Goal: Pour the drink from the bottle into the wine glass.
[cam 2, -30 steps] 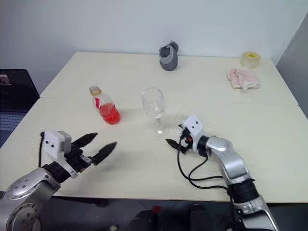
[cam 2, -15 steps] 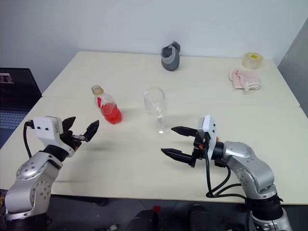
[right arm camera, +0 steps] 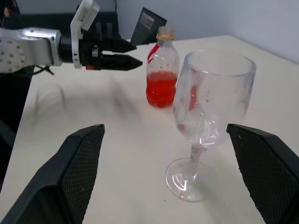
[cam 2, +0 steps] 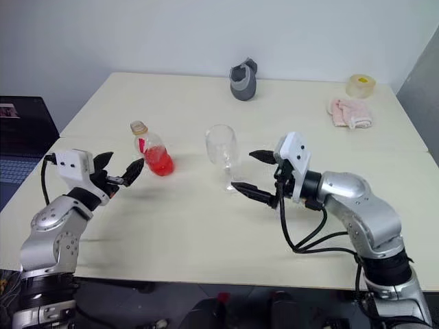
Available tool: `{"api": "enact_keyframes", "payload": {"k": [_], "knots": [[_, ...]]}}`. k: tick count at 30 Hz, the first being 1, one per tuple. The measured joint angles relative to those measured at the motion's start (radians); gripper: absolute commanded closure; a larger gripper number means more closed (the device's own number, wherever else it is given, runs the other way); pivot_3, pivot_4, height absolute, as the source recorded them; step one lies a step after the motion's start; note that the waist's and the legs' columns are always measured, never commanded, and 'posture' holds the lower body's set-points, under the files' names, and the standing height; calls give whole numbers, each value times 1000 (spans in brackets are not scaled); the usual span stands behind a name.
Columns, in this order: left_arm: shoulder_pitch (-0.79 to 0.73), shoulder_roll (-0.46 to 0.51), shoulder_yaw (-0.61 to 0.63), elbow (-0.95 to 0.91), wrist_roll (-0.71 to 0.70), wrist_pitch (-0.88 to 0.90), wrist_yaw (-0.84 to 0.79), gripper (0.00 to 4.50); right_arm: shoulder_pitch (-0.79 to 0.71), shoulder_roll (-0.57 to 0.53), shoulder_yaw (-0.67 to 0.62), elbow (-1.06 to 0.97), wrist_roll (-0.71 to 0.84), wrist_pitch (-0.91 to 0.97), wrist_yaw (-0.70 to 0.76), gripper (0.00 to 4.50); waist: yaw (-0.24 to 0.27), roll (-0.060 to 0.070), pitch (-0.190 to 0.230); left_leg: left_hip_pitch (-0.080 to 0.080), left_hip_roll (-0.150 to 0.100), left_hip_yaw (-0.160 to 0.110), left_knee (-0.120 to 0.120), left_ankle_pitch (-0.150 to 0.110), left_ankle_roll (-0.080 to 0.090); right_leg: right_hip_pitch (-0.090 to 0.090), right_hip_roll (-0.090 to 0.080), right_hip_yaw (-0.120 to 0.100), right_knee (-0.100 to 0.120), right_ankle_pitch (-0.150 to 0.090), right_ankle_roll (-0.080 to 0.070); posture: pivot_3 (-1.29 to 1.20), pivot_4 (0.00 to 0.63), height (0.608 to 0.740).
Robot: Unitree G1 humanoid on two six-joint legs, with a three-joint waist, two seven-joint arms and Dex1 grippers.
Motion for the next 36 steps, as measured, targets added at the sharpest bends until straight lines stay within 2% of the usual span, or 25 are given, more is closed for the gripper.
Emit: {"api": "enact_keyframes", "payload": {"k": [6,17,22,36], "knots": [[-23,0,-24,28,0,-1,-50,0,-100,-13,-5,-7,54,135,-41,25,0,0,0,-1,0,-1,0,0,0,-1,0,0,0,0,0,0,150,740],[-90,0,-41,106,20,-26,-71,0,-253,-11,-18,23,111,208,-62,25,0,0,0,-1,0,-1,1,0,0,-1,0,-1,1,0,0,0,150,740],[-114,-2,-54,120,36,-54,-74,0,-270,-12,-22,26,138,231,-62,25,-1,0,0,-2,-1,-1,1,0,0,-1,-1,-1,0,0,0,0,150,740],[-221,-6,-73,313,69,-146,-106,0,-312,0,-22,44,149,242,-82,25,-2,0,0,-2,-1,-1,1,0,0,-2,-1,-1,1,0,0,0,150,740]]}}
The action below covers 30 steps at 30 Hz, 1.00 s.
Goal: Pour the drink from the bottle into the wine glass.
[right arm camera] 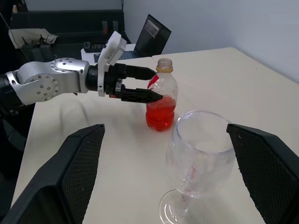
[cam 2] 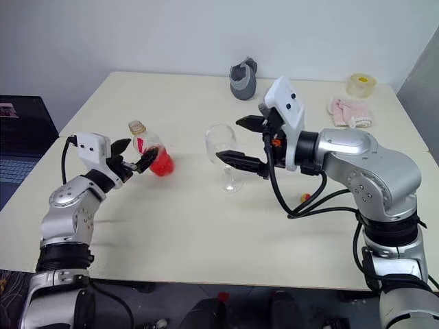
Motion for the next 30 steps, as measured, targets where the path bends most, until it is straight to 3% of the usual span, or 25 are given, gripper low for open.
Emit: {"api": "enact_keyframes", "payload": {"k": [20,23,26,30], "knots": [[-158,-40,-56,312,64,-158,-72,0,-1,9,-11,3,14,9,-48,25,-4,0,0,-1,-1,0,0,0,0,-1,0,0,1,0,0,0,150,740],[-185,-40,-56,364,73,-181,-74,635,-1,10,-11,5,14,9,-48,0,-6,0,0,-1,-1,0,1,0,0,-1,0,-1,2,0,0,0,150,740],[-205,-41,-56,389,74,-193,-78,1558,-1,10,-11,6,14,9,-52,0,-7,0,0,-1,-1,0,1,0,0,-1,0,-1,2,0,0,0,150,740],[-212,-42,-55,409,74,-201,-86,2274,-1,10,-11,7,13,9,-58,0,-8,0,0,-1,-1,0,1,0,0,-1,0,-1,2,0,0,0,150,740]]}}
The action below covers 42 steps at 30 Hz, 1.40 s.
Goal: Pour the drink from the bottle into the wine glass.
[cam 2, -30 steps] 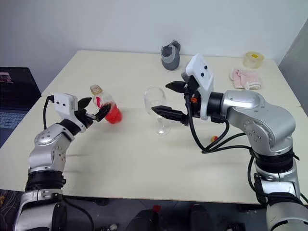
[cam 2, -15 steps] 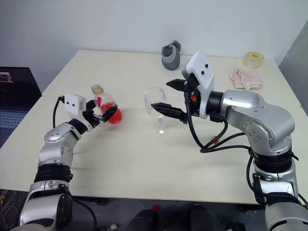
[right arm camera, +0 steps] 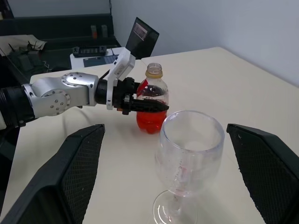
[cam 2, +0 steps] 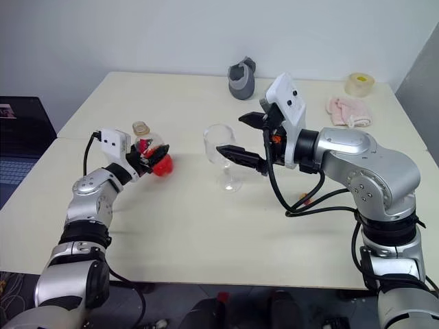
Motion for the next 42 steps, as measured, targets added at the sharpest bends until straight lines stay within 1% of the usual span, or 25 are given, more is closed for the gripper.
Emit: {"api": "enact_keyframes", "payload": {"k": [5,10,17,20,24,27,31,35,39,42], "knots": [[0,-1,0,2,1,0,-7,2908,1,1,0,2,-10,-9,0,0,-2,0,0,0,0,0,0,0,0,0,0,0,0,0,0,0,150,740],[0,-1,-1,-34,0,21,-9,3198,3,3,1,11,-20,-21,0,0,-7,0,0,-1,0,0,0,0,0,-1,0,0,0,0,0,0,150,740],[-38,3,-46,-137,17,65,-16,3264,21,18,5,33,-39,-55,0,0,-7,0,0,-3,0,-1,1,0,0,-2,0,0,1,0,0,0,150,740],[-72,27,-93,-182,56,70,-40,3264,33,26,6,33,-45,-58,0,0,-8,0,0,-3,0,0,1,0,0,-3,0,0,1,0,0,0,150,740],[-145,64,-166,-186,125,20,-103,3264,40,44,9,33,-60,-81,-2,0,-13,0,0,-3,0,0,1,0,0,-3,1,0,1,0,0,0,150,740],[-199,83,-201,-155,163,-37,-147,3264,45,56,14,34,-68,-98,-6,0,-14,0,0,-3,0,0,1,0,0,-3,1,0,2,0,0,0,150,740],[-291,101,-249,-56,219,-141,-204,3264,52,88,19,39,-99,-129,-30,0,-15,0,0,-3,-1,0,1,0,0,-3,1,-1,2,0,0,0,150,740],[-373,111,-288,62,278,-260,-228,3264,67,119,23,44,-128,-155,-49,0,-16,0,0,-3,-1,0,1,0,0,-4,1,0,2,0,0,0,150,740],[-435,107,-310,162,313,-343,-231,3264,89,153,25,47,-162,-201,-70,0,-16,0,0,-4,-2,0,1,0,0,-4,1,-1,2,0,0,0,150,740],[-467,103,-324,208,337,-394,-236,3264,133,166,38,48,-191,-251,-70,0,-17,0,0,-4,-2,0,1,0,0,-4,1,-1,2,0,0,0,150,740]]}}
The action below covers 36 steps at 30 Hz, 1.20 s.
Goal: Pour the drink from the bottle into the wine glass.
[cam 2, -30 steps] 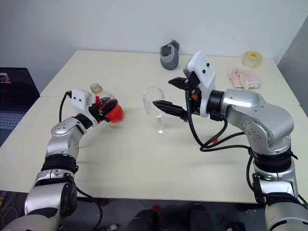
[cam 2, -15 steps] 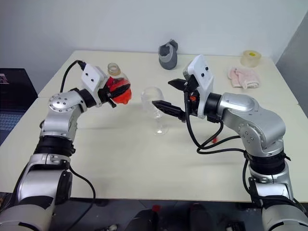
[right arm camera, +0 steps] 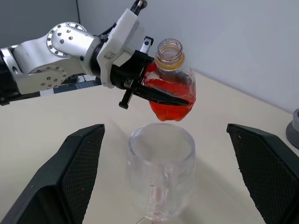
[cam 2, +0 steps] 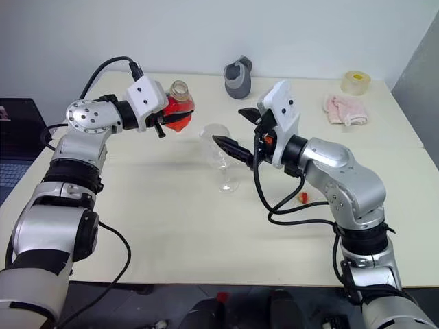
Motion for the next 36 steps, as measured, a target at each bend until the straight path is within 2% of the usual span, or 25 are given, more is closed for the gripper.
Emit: {"api": "enact_keyframes", "payload": {"k": [13,36], "knots": [[-71,-12,-60,124,116,-183,0,3264,76,6,24,8,-65,-103,10,0,-6,0,0,0,0,0,0,0,0,-1,0,0,2,0,0,0,150,740],[-150,24,-161,202,331,-396,209,3264,78,9,24,11,-65,-108,11,0,-22,0,0,0,-1,0,1,0,0,-2,0,0,5,0,0,0,150,740]]}}
